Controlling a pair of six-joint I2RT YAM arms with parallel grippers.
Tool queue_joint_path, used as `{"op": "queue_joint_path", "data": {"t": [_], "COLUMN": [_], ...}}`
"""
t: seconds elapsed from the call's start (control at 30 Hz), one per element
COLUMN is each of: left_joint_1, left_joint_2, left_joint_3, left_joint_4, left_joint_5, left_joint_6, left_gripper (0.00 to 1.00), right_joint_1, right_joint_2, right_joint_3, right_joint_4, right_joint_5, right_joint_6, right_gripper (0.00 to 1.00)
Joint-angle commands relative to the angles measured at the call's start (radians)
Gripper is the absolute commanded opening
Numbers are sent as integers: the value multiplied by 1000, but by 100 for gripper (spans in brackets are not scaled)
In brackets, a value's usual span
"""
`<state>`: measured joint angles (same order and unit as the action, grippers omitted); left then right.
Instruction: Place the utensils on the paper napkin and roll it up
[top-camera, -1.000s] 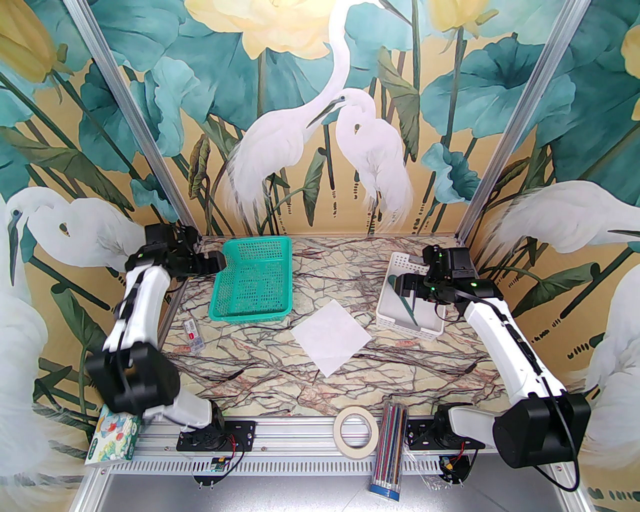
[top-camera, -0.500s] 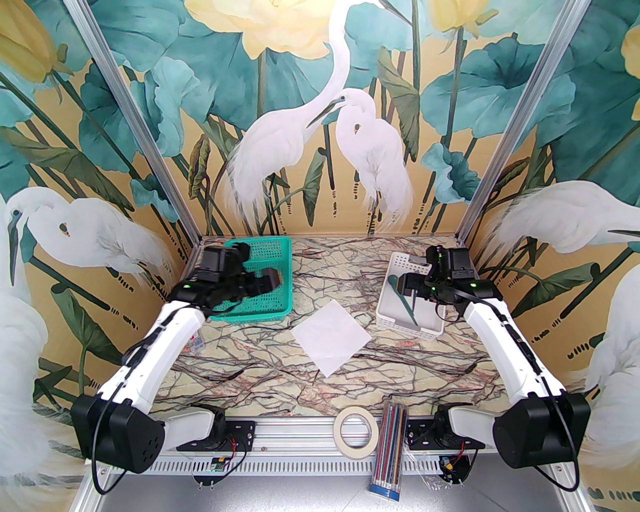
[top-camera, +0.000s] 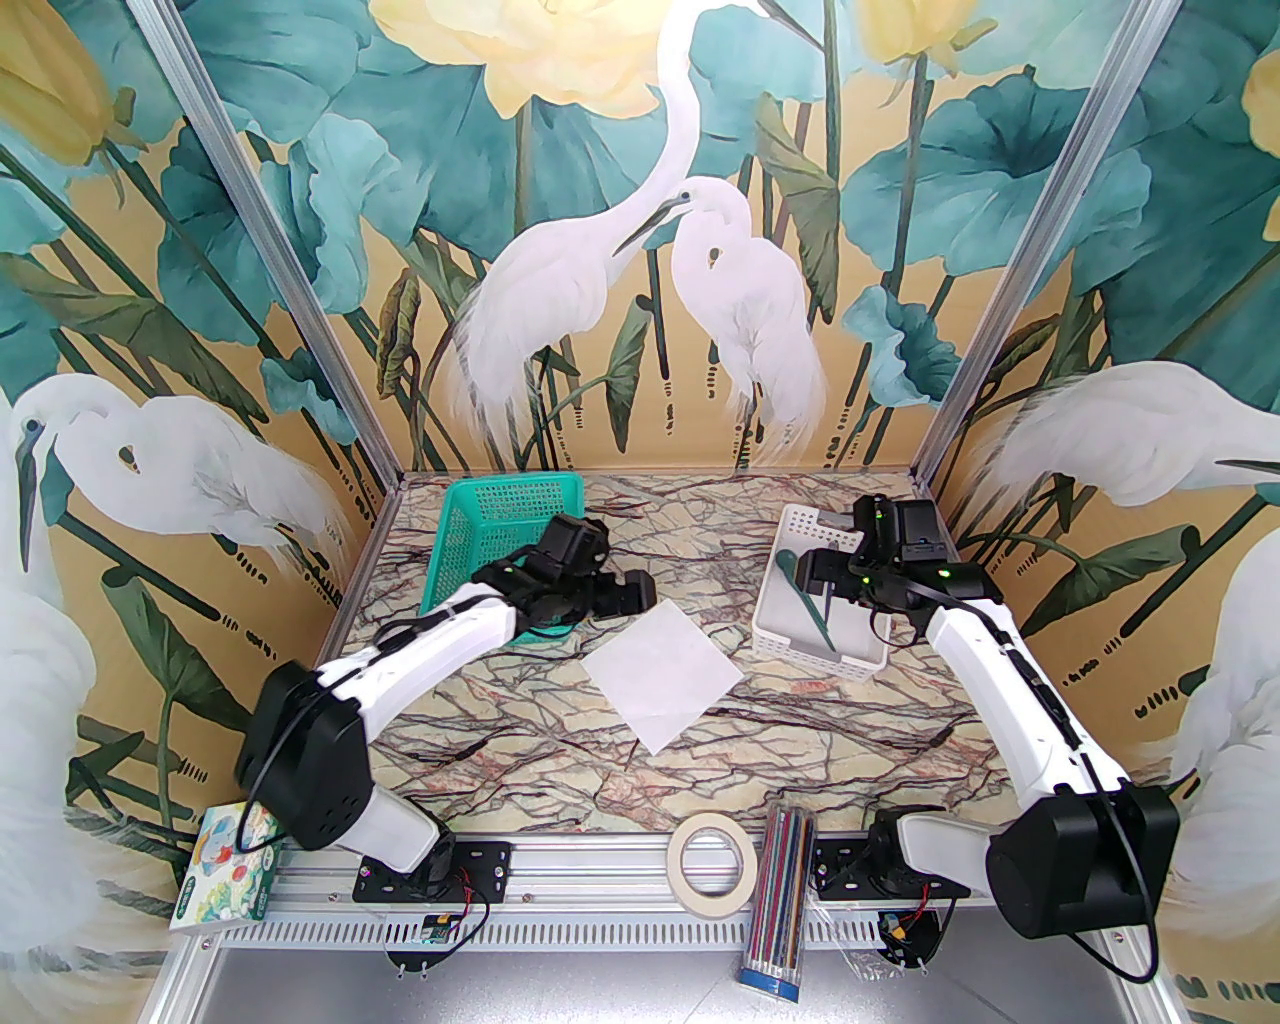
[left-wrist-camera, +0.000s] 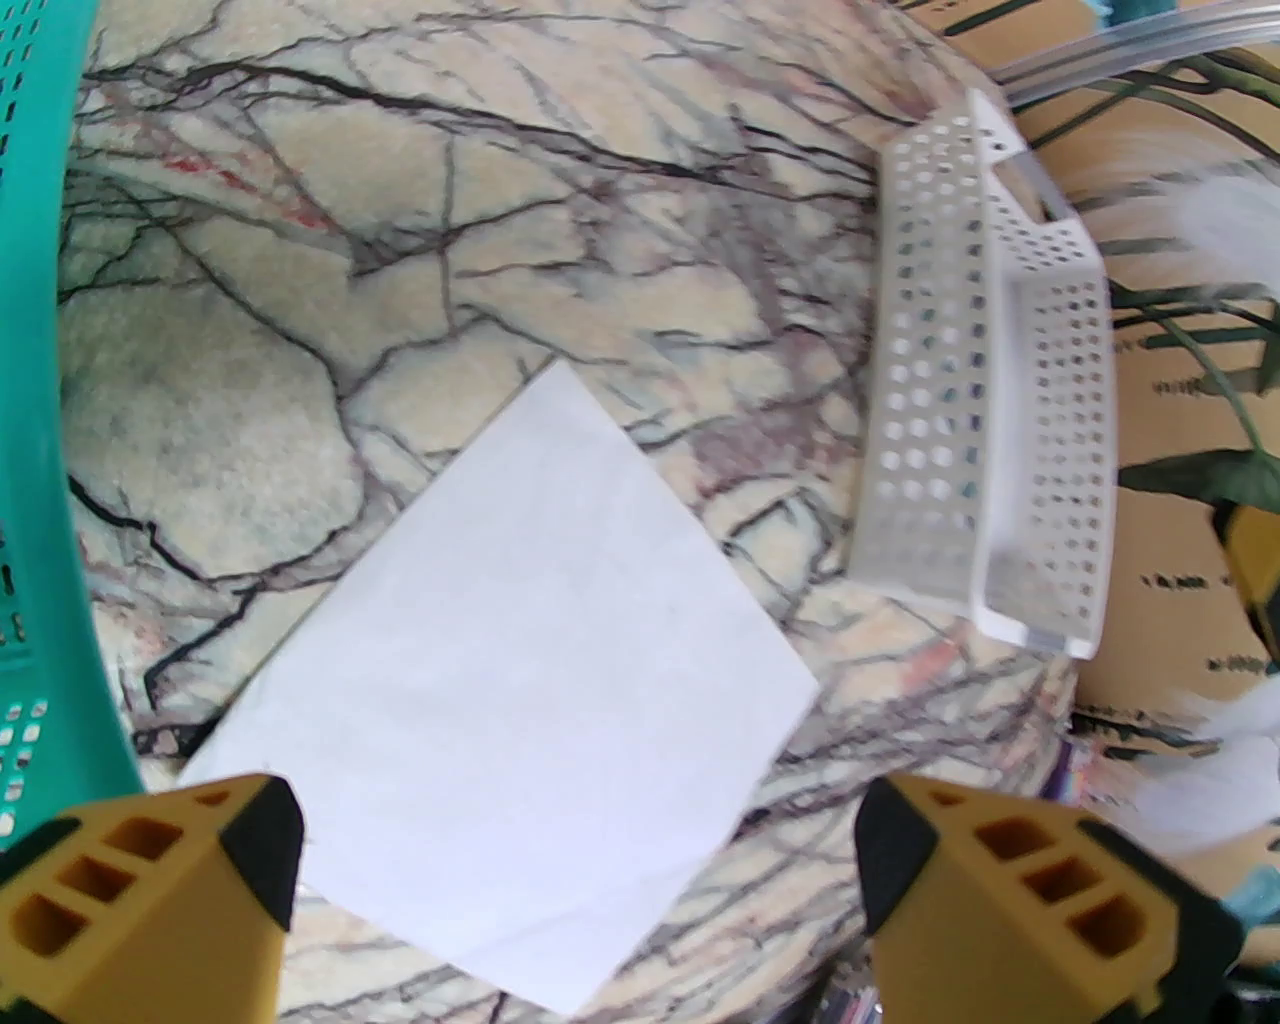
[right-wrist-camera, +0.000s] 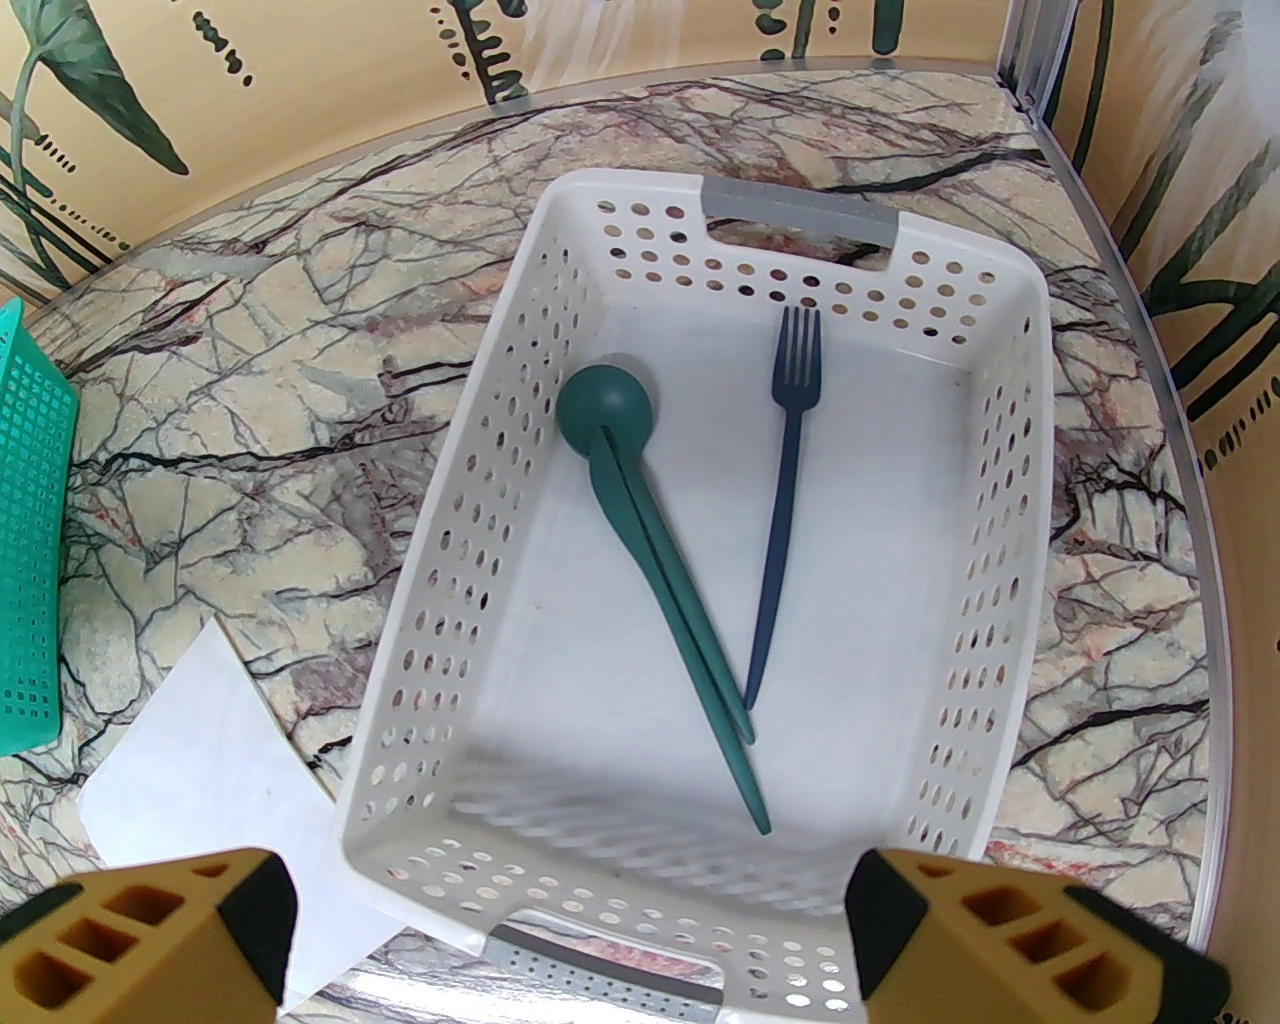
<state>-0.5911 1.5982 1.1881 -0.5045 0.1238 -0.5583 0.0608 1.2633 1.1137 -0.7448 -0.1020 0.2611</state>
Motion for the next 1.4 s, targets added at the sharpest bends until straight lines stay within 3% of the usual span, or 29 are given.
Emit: {"op": "queue_joint_path", "data": {"t": [0.0, 0.3, 0.7, 1.0, 1.13, 1.37], "left_joint_1": [-4, 4, 98, 102, 87, 5], "left_joint_2": [38, 75, -40, -140, -188, -209], "left_joint_3": [52, 72, -32, -50, -84, -174], "left_joint_4": [-40, -135, -157, -116, -61, 68], "left_joint_5": [-133, -250, -255, -96, 25, 138], "left_joint_6": [13, 75, 84, 106, 66, -44], "left_gripper": [99, 99, 99, 99, 99, 99], "right_joint_1": [4, 4, -12, -66, -83, -90], "right_joint_2": [-13, -5, 53, 121, 166, 258], "right_joint_3": [3, 4, 13, 41, 57, 89], "right_joint_4": [-2, -20, -67, -54, -48, -6], "right_joint_5": [25, 59, 79, -3, -19, -5], "right_joint_6": [-11, -26, -40, -66, -71, -52], "right_gripper": [99, 99, 99, 99, 99, 100]}}
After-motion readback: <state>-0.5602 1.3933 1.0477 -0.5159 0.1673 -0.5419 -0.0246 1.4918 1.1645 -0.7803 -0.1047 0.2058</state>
